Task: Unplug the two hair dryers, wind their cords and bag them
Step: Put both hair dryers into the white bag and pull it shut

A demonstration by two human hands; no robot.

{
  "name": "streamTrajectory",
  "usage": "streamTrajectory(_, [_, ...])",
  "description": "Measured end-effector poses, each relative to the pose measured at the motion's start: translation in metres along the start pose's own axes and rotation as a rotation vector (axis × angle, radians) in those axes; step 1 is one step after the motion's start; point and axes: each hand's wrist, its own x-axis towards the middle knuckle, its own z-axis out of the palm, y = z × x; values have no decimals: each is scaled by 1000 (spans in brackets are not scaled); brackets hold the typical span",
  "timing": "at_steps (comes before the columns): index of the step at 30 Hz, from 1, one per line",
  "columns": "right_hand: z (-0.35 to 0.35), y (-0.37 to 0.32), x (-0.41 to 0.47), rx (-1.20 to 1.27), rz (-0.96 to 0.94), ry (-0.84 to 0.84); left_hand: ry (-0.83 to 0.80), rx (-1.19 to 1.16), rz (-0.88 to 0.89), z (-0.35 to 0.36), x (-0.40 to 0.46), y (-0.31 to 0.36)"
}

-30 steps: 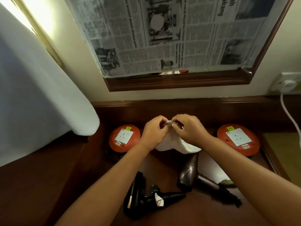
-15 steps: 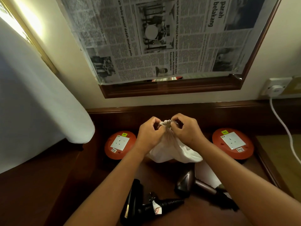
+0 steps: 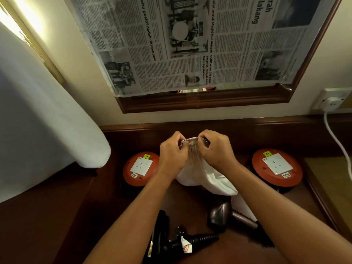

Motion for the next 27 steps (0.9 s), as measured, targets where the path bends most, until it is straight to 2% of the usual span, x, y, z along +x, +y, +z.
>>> streamTrajectory(4, [-1,-1,3,69,51,-32,-22,0,-28,1,-1,-5])
streamTrajectory(7, [-5,2,4,87,47,-127,-201,254,-20,-2,8,-9])
streamTrajectory(9, [-5,4,3,65,83,-182,-249,399,30,-4,12,-7])
streamTrajectory(13, [1,2,2,-51,115,-130,-118,367,88,-1,11,-2])
streamTrajectory(22, [7,1,2,-58,80,-56,48,222,-126,6,2,-12])
streamTrajectory(24, [6,3,2,-24,113,-56,-14,215,-138,5,1,-14])
streamTrajectory(27, [3,7,2,41,122,-162,-306,408,-148,-6,7,-11])
